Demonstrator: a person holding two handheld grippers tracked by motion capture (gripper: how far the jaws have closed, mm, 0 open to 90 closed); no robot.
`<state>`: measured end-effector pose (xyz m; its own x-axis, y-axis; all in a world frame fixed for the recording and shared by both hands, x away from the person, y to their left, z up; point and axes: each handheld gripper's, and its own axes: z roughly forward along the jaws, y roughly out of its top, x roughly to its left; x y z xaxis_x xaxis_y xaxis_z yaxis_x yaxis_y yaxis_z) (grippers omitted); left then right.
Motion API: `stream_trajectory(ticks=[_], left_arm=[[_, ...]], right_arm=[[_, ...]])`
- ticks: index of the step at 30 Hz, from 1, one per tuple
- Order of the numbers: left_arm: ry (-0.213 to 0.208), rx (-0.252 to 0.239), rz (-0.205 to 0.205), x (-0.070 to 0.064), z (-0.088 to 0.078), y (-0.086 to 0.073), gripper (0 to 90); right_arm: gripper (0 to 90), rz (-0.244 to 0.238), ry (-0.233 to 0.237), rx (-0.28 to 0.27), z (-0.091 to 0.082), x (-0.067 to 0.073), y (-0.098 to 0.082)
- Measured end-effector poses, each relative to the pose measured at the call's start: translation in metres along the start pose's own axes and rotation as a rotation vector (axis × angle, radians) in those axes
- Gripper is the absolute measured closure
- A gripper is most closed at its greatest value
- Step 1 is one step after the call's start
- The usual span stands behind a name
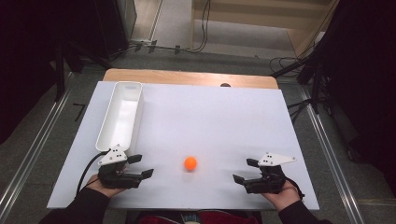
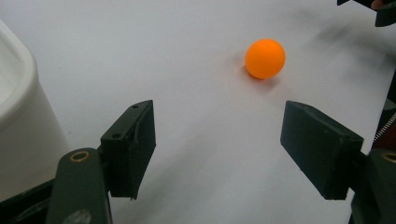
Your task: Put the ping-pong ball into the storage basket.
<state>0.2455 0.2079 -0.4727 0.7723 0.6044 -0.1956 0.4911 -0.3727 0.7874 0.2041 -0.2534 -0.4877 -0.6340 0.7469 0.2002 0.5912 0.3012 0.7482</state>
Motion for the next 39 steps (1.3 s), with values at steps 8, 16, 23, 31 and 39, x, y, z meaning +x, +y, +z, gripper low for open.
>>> stream_trajectory(ticks=[8, 16, 23, 31, 39], left_arm=[[-0.007, 0.003, -0.011, -0.0001, 0.0014, 0.0003, 26.7], [-0.013, 0.010, -0.026, -0.0012, -0.0004, -0.0005, 26.7], [-0.005, 0.004, -0.022, -0.0004, -0.0015, -0.0013, 26.7], [-0.016, 0.017, -0.004, -0.0011, 0.0003, -0.0006, 22.6], [-0.018, 0.013, 0.007, -0.0029, 0.0015, 0.0006, 18.7]], right_arm=[[14.5, 0.007, 0.000, -0.003, -0.0009, -0.0002, 0.0000], [14.5, -0.002, 0.006, -0.003, 0.0007, -0.0012, 0.0013], [14.5, -0.016, 0.019, 0.002, 0.0028, 0.0010, 0.0014], [14.5, -0.015, 0.022, 0.004, 0.0019, 0.0010, 0.0011], [14.5, -0.016, 0.032, 0.009, 0.0026, 0.0015, 0.0008]])
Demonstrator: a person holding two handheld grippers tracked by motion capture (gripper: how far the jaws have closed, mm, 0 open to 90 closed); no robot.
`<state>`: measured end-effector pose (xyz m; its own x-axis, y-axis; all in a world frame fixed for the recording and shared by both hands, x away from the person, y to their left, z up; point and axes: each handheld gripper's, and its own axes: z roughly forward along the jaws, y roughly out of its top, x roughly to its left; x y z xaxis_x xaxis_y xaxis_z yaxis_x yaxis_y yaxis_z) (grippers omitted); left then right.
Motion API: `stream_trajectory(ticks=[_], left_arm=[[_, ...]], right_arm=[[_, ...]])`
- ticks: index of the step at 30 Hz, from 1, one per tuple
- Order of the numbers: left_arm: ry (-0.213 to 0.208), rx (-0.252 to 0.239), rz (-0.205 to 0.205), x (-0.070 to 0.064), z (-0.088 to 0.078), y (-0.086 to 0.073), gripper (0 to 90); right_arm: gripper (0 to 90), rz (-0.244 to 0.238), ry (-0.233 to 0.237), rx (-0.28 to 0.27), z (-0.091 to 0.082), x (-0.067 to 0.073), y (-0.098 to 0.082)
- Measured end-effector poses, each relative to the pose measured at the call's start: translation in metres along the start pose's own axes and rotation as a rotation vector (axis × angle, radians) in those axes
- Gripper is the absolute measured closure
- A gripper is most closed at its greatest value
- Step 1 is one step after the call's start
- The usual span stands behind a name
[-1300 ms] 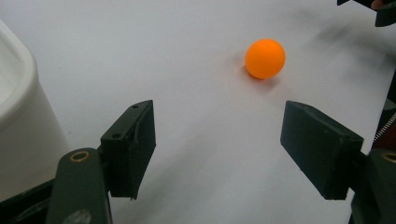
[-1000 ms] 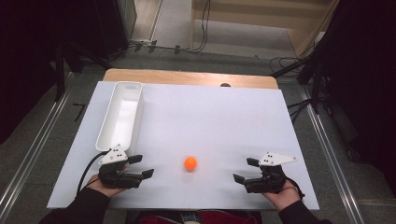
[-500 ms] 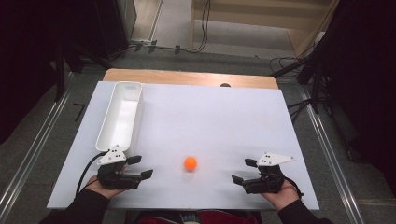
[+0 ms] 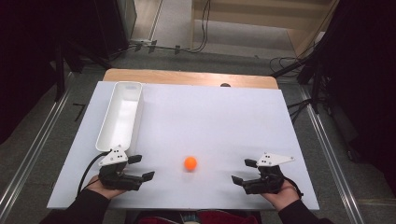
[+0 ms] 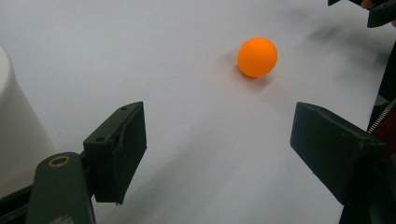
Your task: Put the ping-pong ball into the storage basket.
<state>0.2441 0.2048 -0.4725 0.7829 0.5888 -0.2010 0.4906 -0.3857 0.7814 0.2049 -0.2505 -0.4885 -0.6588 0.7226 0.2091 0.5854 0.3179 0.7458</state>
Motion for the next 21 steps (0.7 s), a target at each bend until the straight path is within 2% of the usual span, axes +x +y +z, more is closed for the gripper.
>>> stream_trajectory(ticks=[2, 6, 11, 21], left_arm=[[-0.009, 0.005, 0.006, 0.0004, 0.0006, 0.0003, 15.9], [-0.008, 0.006, 0.009, 0.0003, 0.0006, 0.0006, 15.9], [-0.001, -0.002, -0.005, 0.0010, 0.0007, 0.0003, 15.9], [0.008, -0.007, 0.005, -0.0002, 0.0011, 0.0012, 15.9]], right_arm=[[14.5, -0.002, -0.002, 0.000, -0.0002, 0.0000, -0.0001], [14.5, -0.001, -0.011, -0.022, -0.0024, 0.0001, 0.0007], [14.5, 0.001, -0.011, -0.008, -0.0016, -0.0006, 0.0002], [14.5, 0.003, -0.004, -0.002, -0.0012, 0.0005, 0.0001]])
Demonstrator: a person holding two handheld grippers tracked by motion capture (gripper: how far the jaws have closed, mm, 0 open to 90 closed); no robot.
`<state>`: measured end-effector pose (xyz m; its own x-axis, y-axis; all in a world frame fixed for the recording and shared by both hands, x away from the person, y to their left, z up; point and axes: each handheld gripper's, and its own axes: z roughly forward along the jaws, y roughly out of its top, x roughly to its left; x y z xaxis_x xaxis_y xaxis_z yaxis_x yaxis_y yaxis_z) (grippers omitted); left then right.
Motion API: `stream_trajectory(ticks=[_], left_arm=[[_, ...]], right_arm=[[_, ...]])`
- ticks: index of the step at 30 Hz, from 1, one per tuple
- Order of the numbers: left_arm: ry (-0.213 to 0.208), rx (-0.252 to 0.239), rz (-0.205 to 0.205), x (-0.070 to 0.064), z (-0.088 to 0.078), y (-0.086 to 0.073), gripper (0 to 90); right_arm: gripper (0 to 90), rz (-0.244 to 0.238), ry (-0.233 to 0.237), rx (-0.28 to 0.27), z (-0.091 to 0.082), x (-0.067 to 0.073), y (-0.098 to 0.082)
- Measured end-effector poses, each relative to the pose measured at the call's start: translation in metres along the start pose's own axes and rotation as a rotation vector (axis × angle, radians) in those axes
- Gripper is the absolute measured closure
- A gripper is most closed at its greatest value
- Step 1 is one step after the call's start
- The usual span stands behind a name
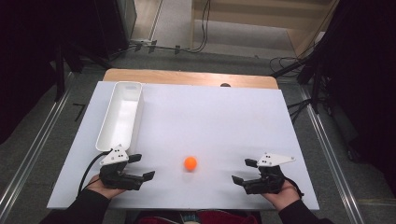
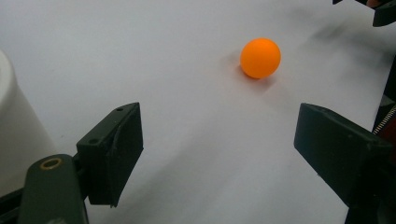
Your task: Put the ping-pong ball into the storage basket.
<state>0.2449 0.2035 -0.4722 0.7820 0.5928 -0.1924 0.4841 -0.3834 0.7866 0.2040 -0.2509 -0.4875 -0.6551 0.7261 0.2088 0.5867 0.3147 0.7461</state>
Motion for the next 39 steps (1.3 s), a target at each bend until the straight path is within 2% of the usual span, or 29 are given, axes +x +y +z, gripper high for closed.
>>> stream_trajectory(ticks=[10, 12, 15, 19, 25, 39], left_arm=[[-0.004, -0.005, 0.000, 0.000, 0.001, 0.001, 16.0], [-0.015, -0.014, -0.014, -0.001, 0.001, 0.001, 16.0], [-0.011, -0.022, -0.002, -0.003, 0.002, 0.004, 16.0], [-0.014, -0.040, -0.001, -0.010, 0.005, 0.009, 16.1], [-0.011, -0.041, 0.010, -0.014, 0.010, 0.013, 16.1], [-0.047, -0.044, 0.013, -0.023, 0.026, 0.026, 15.9]], right_arm=[[14.5, -0.004, 0.004, 0.002, 0.000, 0.000, 0.000], [14.5, 0.012, 0.010, -0.002, 0.000, 0.000, 0.000], [14.5, 0.002, 0.005, -0.011, 0.000, -0.001, 0.000], [14.5, 0.009, 0.010, 0.000, 0.000, -0.001, -0.001], [14.5, 0.003, 0.008, 0.002, 0.001, -0.001, -0.001], [14.5, -0.001, 0.007, 0.004, 0.001, -0.001, -0.001]])
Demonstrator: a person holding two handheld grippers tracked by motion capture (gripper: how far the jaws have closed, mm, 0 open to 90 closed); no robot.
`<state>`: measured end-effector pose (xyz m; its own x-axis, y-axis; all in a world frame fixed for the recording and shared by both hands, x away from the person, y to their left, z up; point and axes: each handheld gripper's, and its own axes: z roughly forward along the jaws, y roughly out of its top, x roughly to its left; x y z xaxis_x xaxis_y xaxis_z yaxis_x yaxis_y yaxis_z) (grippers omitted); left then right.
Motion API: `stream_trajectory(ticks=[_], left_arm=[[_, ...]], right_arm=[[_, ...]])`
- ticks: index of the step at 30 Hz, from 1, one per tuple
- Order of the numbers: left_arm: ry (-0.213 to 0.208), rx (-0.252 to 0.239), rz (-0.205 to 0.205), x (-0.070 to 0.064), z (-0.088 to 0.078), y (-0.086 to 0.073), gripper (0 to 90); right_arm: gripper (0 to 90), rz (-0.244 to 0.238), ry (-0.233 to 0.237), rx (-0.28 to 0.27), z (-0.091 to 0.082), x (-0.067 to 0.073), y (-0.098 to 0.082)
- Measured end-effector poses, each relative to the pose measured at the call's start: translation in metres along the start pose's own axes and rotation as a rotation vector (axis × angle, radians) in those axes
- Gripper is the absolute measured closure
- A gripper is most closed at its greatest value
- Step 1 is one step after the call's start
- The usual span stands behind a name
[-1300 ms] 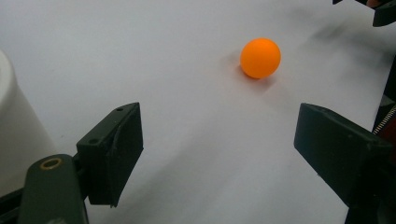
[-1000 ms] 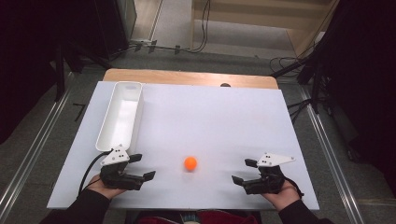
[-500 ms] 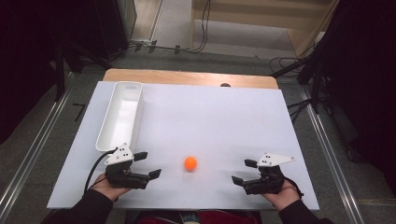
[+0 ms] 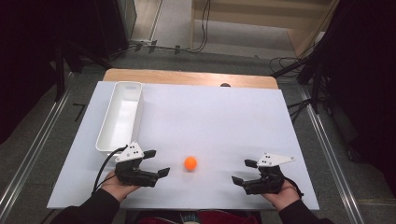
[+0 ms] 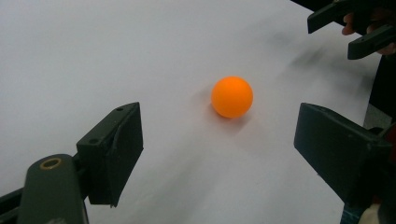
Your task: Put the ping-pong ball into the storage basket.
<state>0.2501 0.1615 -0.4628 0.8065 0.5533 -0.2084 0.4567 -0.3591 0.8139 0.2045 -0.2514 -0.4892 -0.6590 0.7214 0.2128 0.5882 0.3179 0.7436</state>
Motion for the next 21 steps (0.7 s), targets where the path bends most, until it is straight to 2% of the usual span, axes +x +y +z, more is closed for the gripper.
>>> stream_trajectory(ticks=[4, 6, 9, 18, 21], left_arm=[[0.010, 0.004, 0.022, -0.002, 0.004, 0.003, 11.9], [0.033, -0.008, 0.045, -0.004, 0.006, 0.005, 0.0], [-0.011, 0.001, 0.043, -0.006, 0.012, 0.007, 0.0], [-0.032, 0.005, 0.035, -0.007, 0.024, 0.013, 0.0], [-0.040, 0.014, 0.045, -0.008, 0.026, 0.015, 0.0]], right_arm=[[14.5, -0.001, 0.000, 0.000, 0.000, 0.000, 0.000], [14.5, -0.004, -0.005, 0.000, 0.000, 0.000, 0.000], [14.5, -0.001, -0.008, -0.001, 0.000, -0.001, 0.000], [14.5, 0.003, -0.010, -0.004, 0.000, 0.000, 0.000], [14.5, -0.002, -0.011, 0.000, 0.000, 0.000, 0.000]])
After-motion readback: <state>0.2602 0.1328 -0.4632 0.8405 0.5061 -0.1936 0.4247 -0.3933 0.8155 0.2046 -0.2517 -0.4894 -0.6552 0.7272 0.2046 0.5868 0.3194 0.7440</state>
